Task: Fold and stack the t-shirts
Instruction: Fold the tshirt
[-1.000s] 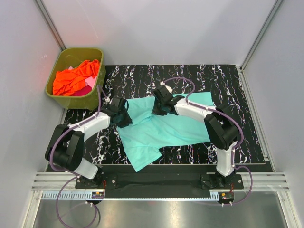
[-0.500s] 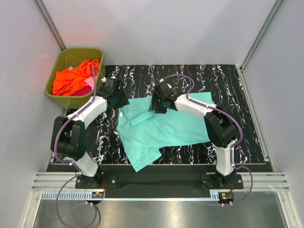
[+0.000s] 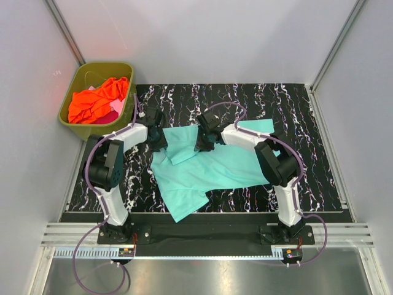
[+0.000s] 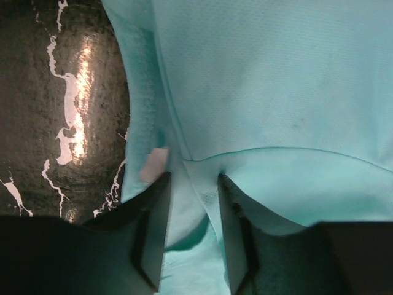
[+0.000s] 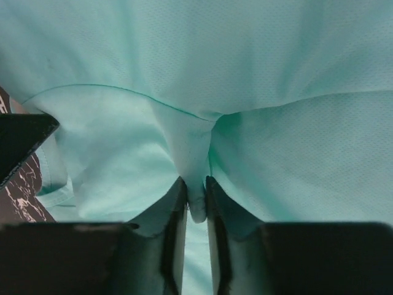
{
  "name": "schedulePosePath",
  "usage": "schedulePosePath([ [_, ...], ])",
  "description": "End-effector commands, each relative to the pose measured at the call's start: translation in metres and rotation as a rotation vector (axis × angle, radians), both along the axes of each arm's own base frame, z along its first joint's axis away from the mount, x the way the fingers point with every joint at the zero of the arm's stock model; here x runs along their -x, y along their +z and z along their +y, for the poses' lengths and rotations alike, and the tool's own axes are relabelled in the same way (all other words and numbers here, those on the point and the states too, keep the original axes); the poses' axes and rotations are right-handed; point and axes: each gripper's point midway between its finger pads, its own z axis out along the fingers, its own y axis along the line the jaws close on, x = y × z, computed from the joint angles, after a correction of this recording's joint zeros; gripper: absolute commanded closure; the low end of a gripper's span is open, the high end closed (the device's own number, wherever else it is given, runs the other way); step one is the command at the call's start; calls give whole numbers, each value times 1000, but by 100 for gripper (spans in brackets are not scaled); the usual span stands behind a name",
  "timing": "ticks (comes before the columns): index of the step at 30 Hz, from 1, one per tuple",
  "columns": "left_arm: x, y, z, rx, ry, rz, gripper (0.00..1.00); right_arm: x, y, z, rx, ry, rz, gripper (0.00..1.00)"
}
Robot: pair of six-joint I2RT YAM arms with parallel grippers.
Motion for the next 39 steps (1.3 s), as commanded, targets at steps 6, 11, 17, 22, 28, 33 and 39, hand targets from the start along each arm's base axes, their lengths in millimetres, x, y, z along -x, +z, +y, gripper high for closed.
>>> schedulePosePath([
  [6, -12, 11, 14, -56, 49, -30, 63, -4, 17, -8, -10, 9, -45, 92],
  [11, -22, 51, 12, -36, 27, -110, 53, 4, 21, -8, -21, 25, -21, 64],
  [17, -51, 83, 4, -25, -16, -198, 52, 2, 47, -40, -21, -22, -26, 55],
  [22, -75, 70, 4, -47, -13, -179, 57, -33, 54, -99, -13, -145, -48, 57],
  [28, -83, 36, 10, -71, 13, -100, 60, -81, 39, -145, 27, -228, -52, 58],
  [33, -79, 6, 33, -161, 54, -36, 60, -106, 13, -203, 99, -352, -29, 60],
  [39, -81, -6, 41, -162, 113, -11, 57, -106, -25, -268, 182, -532, 45, 64],
])
